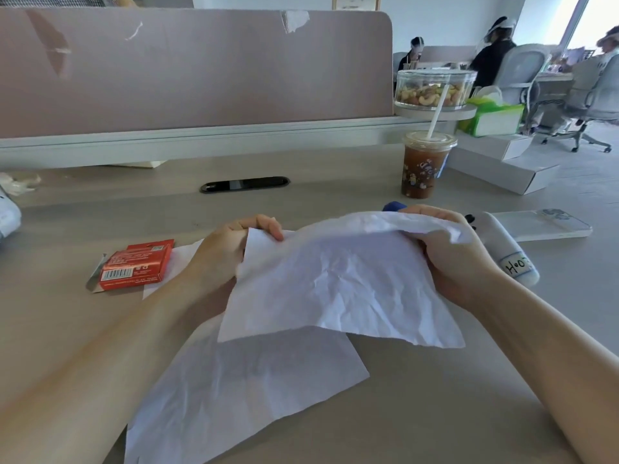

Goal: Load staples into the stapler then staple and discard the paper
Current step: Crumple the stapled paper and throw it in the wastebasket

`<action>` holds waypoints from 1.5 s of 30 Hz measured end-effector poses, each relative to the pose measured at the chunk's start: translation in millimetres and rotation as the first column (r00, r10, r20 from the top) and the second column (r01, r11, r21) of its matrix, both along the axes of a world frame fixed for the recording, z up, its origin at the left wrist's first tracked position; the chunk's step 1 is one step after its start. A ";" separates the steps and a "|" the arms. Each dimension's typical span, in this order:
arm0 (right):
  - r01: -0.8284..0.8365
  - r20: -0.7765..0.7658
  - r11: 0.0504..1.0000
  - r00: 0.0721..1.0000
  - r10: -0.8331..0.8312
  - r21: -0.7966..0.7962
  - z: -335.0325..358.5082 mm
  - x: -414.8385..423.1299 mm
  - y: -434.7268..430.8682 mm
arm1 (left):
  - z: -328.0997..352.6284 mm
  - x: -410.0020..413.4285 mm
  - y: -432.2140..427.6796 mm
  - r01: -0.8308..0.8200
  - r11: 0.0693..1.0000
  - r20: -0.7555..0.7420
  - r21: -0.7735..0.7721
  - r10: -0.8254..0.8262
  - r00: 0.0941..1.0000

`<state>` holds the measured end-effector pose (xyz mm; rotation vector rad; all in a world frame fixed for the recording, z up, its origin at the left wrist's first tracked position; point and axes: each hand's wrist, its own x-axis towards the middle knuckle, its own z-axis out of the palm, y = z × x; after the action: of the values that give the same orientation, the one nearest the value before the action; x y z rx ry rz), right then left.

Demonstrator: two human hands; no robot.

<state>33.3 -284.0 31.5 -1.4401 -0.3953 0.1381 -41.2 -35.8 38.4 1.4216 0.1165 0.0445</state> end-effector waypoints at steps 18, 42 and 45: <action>-0.097 -0.130 0.987 0.988 0.081 -0.125 7.1 -1.3 -1.0 | 1.0 6.2 -0.4 -0.250 0.823 0.213 0.510 0.161 0.964; -0.338 -0.268 0.939 0.900 0.344 0.069 2.0 -19.7 18.4 | -12.3 -3.5 -36.9 -0.113 0.720 0.351 0.684 -0.190 0.917; -0.308 -0.049 0.945 0.951 0.305 -0.106 3.0 -23.6 18.2 | -8.2 -6.9 -44.6 -0.143 0.738 0.382 0.660 -0.165 0.909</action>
<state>9.7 -265.8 34.5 -1.4779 -0.5922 0.4412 -48.1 -80.4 30.2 2.1190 -0.3041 0.4234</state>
